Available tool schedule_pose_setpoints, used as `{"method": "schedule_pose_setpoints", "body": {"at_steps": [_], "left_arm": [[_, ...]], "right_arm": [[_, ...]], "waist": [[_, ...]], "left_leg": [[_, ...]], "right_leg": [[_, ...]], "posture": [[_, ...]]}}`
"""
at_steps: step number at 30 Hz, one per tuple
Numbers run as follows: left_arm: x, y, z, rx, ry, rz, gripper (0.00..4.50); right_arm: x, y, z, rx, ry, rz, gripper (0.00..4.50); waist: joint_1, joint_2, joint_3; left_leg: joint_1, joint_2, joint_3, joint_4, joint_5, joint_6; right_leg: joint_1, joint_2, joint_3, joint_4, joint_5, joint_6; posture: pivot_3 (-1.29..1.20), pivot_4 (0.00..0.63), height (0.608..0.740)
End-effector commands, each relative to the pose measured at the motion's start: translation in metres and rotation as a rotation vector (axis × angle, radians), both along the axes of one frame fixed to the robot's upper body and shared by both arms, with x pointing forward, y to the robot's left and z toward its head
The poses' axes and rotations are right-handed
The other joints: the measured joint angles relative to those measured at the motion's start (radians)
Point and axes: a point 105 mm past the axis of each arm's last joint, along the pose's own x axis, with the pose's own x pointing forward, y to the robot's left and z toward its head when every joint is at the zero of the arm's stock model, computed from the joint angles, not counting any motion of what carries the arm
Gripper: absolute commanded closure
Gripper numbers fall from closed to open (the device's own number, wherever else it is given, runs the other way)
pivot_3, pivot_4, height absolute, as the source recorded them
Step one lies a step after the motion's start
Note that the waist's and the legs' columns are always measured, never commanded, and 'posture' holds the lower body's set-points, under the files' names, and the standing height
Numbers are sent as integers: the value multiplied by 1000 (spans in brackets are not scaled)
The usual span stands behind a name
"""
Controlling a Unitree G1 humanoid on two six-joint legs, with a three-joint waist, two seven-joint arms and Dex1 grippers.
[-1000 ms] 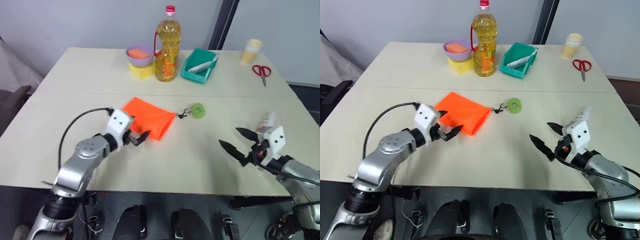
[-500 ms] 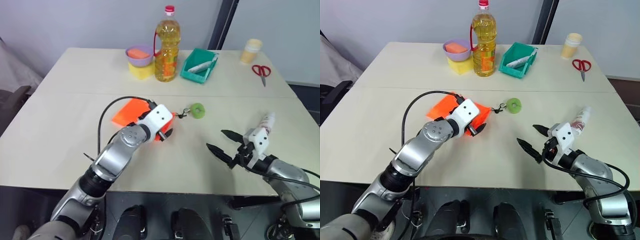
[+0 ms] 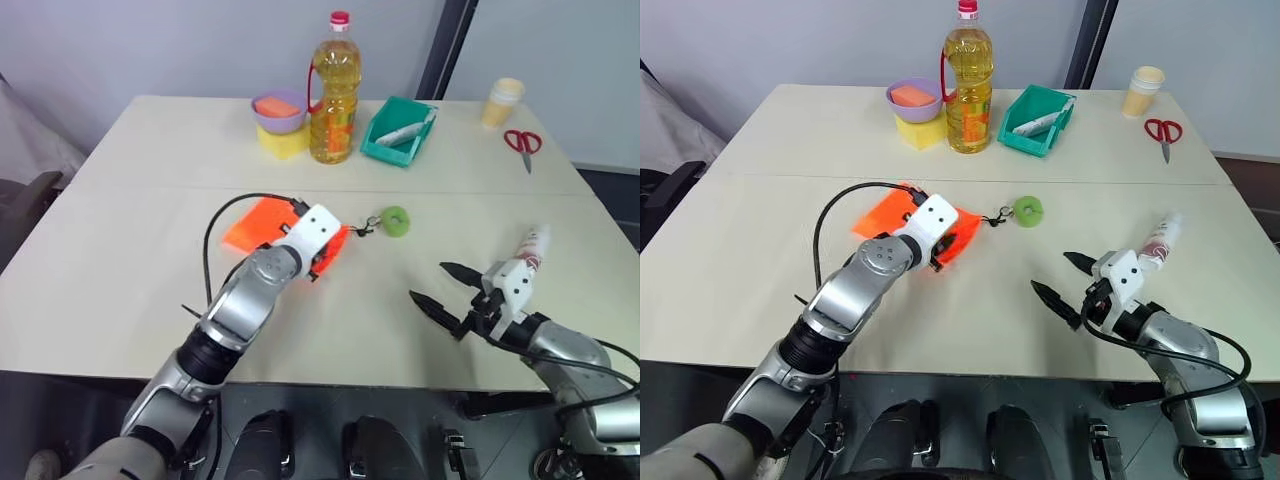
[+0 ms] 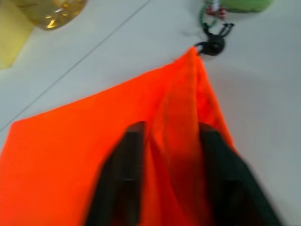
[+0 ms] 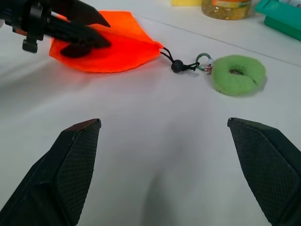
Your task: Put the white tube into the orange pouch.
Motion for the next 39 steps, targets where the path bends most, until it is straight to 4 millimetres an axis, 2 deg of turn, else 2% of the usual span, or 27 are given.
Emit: {"method": "schedule_pose_setpoints", "body": {"at_steps": [1, 8, 12, 13, 17, 24, 33, 39], "left_arm": [[3, 11, 11, 16, -85, 20, 4476], [-4, 43, 28, -35, -186, 26, 4476], [-11, 58, 26, -91, -167, 11, 4476], [-12, 58, 27, -100, -166, -1, 4476], [-20, 52, 35, -207, -162, -58, 4476], [-28, 29, 26, -238, -97, -149, 4476], [-30, 14, 20, -258, -71, -185, 4476], [-30, 9, 20, -265, -67, -197, 4476]], "right_arm": [[1, 3, 12, -1, -51, 6, 0], [8, -6, 21, -6, -85, -55, 0], [28, -30, 27, 17, -82, -208, 0], [33, -36, 29, 6, -98, -246, 0], [54, -97, 35, -44, -145, -584, 0], [53, -132, 23, -136, -110, -878, 0], [40, -139, -7, -58, 31, -1094, 0], [41, -139, -20, 29, 85, -1139, 0]], "waist": [[1, 0, 0], [-3, 0, 0], [-2, 0, 0], [-2, 0, 0], [4, 0, 0], [13, 0, 0], [11, 1, 0], [11, 1, 0]], "left_leg": [[0, 0, 0, 0, 0, 0], [0, 0, 0, 1, 0, 0], [0, 0, 0, 5, 0, 0], [0, 1, 0, 7, -1, 1], [0, 0, 0, 10, -3, 7], [-1, -1, 1, 9, 0, 4], [-1, -1, 1, 9, 0, 3], [-1, -1, 1, 9, -2, 8]], "right_leg": [[0, 0, 0, 0, 0, 0], [0, 0, 0, 2, 0, 0], [-1, -1, 0, 6, 0, 0], [0, -1, 0, 7, 0, 0], [1, -3, 0, 9, 0, 0], [0, -3, 0, 10, 0, 0], [-1, -3, 0, 10, 0, 0], [-1, -3, 0, 10, 0, 0]], "posture": [[0, 150, 737], [0, 150, 737], [0, 150, 737], [0, 150, 737], [0, 150, 737], [0, 150, 737], [0, 150, 737], [0, 150, 737]]}}
